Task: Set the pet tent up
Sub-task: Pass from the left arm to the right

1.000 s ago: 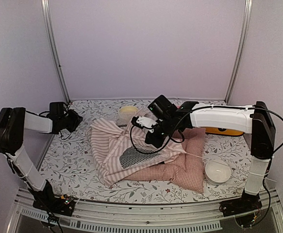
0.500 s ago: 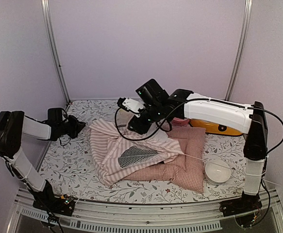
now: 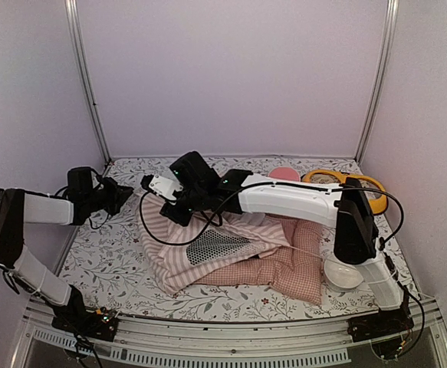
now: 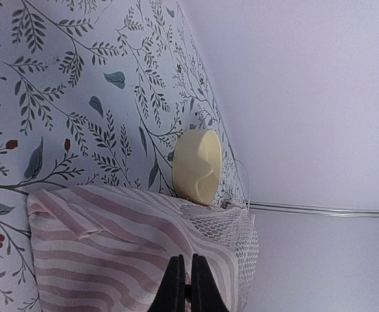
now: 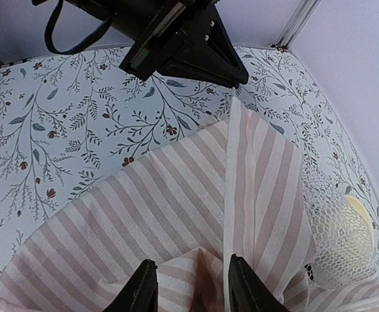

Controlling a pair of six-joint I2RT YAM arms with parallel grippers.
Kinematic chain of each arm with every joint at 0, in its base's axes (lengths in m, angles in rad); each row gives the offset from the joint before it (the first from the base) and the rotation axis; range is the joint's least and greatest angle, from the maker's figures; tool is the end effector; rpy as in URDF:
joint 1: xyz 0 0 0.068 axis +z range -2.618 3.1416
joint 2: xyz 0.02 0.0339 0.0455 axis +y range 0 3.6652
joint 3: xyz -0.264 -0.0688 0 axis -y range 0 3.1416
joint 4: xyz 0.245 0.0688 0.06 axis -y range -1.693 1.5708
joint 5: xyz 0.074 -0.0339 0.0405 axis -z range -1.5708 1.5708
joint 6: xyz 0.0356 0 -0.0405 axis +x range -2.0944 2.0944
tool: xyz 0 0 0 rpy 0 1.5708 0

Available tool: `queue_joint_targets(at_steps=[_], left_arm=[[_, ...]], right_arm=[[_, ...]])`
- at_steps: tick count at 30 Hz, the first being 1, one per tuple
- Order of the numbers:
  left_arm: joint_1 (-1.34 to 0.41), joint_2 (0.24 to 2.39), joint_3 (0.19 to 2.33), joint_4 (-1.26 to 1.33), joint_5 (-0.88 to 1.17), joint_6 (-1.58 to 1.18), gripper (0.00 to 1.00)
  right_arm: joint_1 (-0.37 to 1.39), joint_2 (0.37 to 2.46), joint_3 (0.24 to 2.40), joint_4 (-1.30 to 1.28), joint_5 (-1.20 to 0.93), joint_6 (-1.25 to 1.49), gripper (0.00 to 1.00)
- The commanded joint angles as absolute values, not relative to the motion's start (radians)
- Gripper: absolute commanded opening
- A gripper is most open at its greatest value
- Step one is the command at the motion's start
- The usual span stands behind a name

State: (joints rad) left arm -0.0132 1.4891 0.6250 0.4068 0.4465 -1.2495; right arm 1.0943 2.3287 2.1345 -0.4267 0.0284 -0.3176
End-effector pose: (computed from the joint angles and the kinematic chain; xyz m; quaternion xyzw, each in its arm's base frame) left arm 0.2981 -0.0193 0.1824 -0.3845 0.7425 -0.4559 0.3050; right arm 0.2498 0.4817 0.2531 -0.5720 0.6809 0.1615 0.4280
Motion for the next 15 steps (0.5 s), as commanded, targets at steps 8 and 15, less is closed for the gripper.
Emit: queue_joint_targets(at_steps=[8,15], left_arm=[[-0.024,1.323,0.613,0.305,0.477,-1.196,0.00],[-0.024,1.285,0.618,0.266,0.488,-1.175,0.00]], right_arm=[[1.085,2.480,2.212,-0.186,0.172,-0.431,0.36],[1.084,2.468,2.206,-0.182,0.191,-0.432,0.29]])
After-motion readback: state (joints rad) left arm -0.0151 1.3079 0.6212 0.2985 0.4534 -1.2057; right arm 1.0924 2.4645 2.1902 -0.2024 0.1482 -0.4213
